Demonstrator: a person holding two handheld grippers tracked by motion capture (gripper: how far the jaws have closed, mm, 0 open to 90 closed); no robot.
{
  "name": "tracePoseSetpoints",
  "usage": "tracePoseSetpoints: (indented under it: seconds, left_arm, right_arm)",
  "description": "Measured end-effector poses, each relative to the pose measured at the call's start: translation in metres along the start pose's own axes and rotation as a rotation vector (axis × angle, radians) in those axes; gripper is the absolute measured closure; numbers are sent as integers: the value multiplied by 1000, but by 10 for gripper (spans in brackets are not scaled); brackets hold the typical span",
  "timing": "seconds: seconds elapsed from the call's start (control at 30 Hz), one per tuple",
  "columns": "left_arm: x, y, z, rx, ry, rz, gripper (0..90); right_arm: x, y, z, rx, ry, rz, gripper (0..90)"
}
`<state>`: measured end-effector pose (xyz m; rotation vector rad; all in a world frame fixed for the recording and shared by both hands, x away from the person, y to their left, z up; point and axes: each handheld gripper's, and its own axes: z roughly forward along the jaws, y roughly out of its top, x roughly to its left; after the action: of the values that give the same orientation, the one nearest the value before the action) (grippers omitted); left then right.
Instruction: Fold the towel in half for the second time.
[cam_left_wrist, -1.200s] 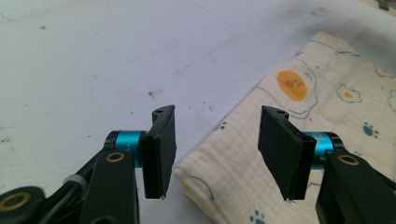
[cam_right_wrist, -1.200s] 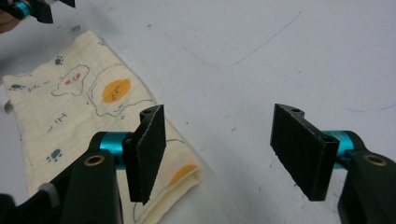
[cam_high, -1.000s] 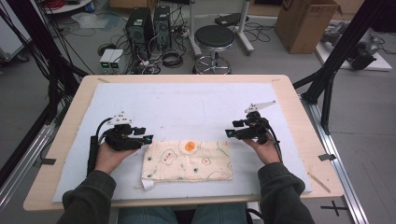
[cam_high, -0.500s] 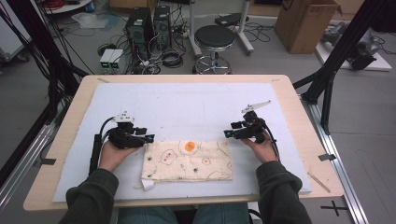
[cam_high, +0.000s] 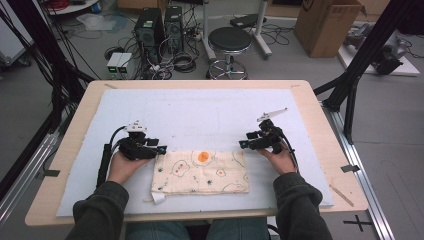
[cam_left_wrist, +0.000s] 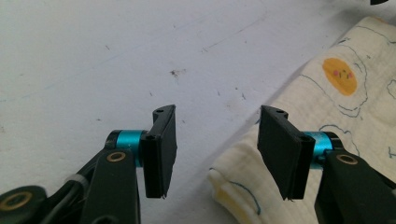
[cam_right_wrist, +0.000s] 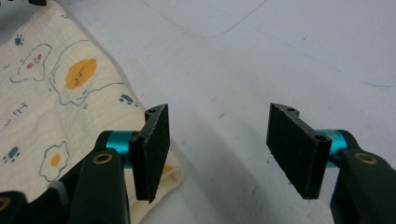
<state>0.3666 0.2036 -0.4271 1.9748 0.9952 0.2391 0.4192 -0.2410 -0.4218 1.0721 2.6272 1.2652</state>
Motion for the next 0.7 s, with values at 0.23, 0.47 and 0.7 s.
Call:
tracePoseSetpoints:
  seconds: [0.23, 0.47, 0.7]
  left_arm:
    - [2, -1, 2, 14, 0, 6, 474]
    - [5, -3, 5, 21, 10, -10, 477]
    - [8, -3, 4, 38, 13, -10, 508]
  right_arm:
    - [-2, 0, 1, -7, 5, -1, 403]
    - [-2, -1, 5, 15, 23, 0, 459]
    - [2, -3, 9, 65, 76, -8, 495]
